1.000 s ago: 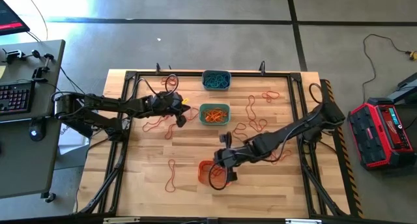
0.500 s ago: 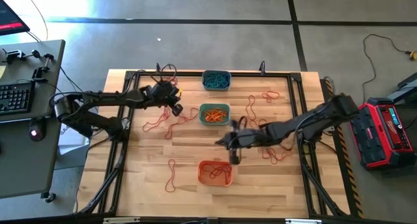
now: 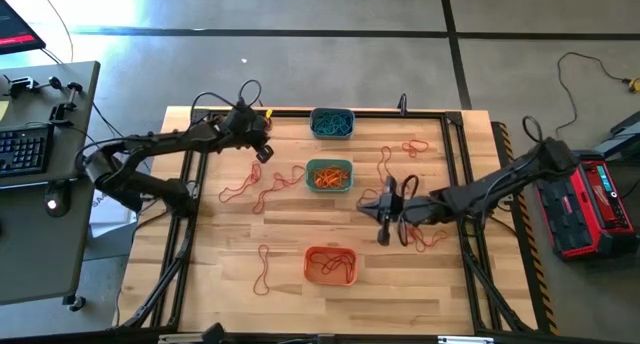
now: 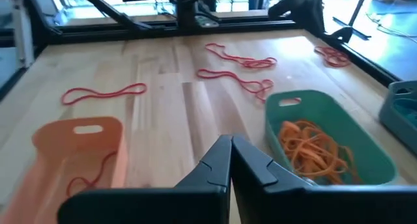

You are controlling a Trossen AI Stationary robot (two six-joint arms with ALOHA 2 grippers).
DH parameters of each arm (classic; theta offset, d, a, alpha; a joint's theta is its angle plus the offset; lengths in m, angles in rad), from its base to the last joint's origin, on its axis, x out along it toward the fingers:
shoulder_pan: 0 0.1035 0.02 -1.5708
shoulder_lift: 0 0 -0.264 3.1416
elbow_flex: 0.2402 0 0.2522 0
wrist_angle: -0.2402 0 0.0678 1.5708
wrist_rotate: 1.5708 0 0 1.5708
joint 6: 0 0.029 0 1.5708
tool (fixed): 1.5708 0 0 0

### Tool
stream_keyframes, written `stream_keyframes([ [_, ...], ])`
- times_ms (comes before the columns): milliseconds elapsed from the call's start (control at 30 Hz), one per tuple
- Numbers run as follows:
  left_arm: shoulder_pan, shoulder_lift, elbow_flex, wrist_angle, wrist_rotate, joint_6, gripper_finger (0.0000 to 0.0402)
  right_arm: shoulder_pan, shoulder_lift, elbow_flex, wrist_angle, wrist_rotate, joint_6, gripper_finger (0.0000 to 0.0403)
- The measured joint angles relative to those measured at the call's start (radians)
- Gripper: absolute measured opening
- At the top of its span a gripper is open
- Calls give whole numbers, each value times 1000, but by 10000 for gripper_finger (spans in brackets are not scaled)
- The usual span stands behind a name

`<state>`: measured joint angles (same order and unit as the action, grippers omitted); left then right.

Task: Sort rubber bands into baskets
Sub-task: Put the red rubber band into the orange bin

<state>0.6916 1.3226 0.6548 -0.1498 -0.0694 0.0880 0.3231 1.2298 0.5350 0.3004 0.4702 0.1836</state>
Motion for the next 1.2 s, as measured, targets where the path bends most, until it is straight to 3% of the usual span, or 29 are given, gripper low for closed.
stream_keyframes([
  [233, 50, 118, 23, 40, 32, 83, 89, 27, 1, -47, 102, 17, 0, 0],
  [567, 115, 339, 189, -50, 28, 93, 90, 44, 1, -47, 108, 49, -5, 0],
  [833, 127, 450, 257, -113, -87, 115, 90, 44, 1, -47, 108, 50, -5, 0],
  [967, 128, 460, 261, -111, -97, 137, 90, 44, 1, -46, 108, 50, -6, 0],
  [1067, 130, 459, 260, -109, -99, 163, 78, 44, 1, -46, 108, 50, -8, 0],
  [1200, 137, 459, 260, -113, -90, 199, 26, 44, 1, -46, 108, 50, -8, 0],
])
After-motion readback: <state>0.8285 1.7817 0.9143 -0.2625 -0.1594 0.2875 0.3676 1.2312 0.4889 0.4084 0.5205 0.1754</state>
